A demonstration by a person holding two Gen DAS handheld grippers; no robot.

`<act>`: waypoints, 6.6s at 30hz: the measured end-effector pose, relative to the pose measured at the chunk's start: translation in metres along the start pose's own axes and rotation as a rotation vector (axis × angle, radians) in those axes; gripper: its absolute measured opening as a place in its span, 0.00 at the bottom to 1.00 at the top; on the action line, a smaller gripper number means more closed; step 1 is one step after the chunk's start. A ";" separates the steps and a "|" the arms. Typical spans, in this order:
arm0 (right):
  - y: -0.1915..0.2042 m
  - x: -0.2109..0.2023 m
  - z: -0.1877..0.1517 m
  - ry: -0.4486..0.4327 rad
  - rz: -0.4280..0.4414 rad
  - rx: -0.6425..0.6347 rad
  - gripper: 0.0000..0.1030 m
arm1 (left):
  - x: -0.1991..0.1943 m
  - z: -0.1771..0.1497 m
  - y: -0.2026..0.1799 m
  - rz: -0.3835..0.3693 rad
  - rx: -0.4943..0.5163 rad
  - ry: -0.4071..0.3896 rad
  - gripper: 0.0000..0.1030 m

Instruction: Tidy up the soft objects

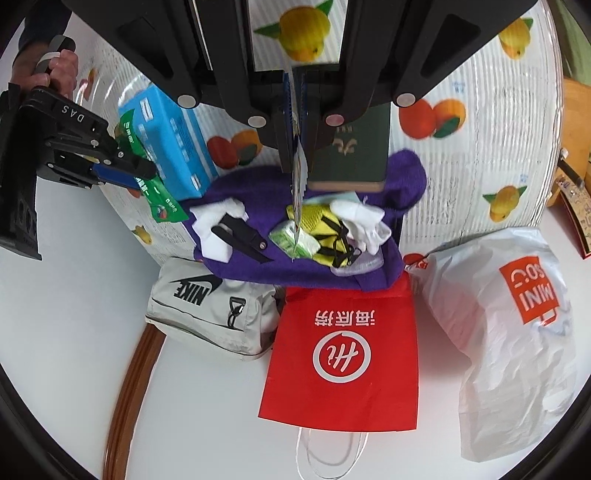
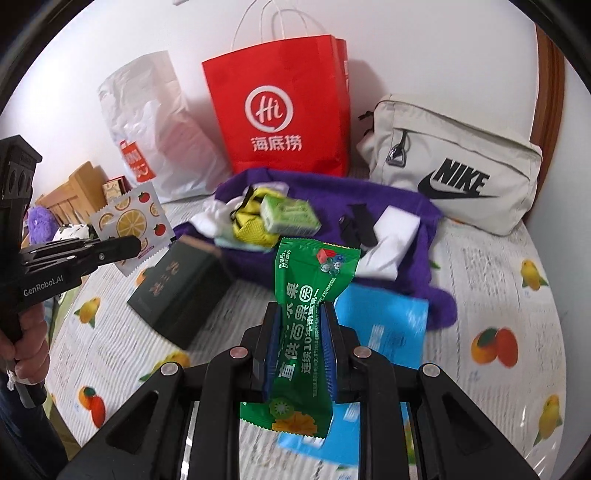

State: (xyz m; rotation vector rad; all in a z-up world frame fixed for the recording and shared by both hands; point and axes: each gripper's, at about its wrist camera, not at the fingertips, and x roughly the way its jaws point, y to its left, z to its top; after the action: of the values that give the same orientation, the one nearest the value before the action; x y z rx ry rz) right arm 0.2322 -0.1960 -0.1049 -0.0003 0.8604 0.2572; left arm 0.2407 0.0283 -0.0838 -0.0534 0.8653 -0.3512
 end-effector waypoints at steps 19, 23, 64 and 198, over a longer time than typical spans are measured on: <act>-0.037 0.055 0.077 -0.033 0.019 0.022 0.21 | 0.061 0.067 0.023 0.025 -0.027 0.031 0.04; -0.042 0.072 0.092 -0.019 0.019 0.017 0.21 | 0.079 0.078 0.021 0.006 -0.022 0.045 0.04; -0.073 0.167 0.089 0.170 -0.003 0.083 0.37 | 0.171 0.087 0.011 -0.054 -0.050 0.175 0.30; 0.042 -0.207 -0.139 -0.106 -0.119 0.106 0.92 | -0.188 -0.127 -0.119 0.282 -0.017 -0.112 0.96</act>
State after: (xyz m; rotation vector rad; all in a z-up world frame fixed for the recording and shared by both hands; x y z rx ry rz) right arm -0.0103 -0.2162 -0.0369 0.0603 0.7646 0.0988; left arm -0.0003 -0.0105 -0.0061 0.0327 0.7527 -0.0761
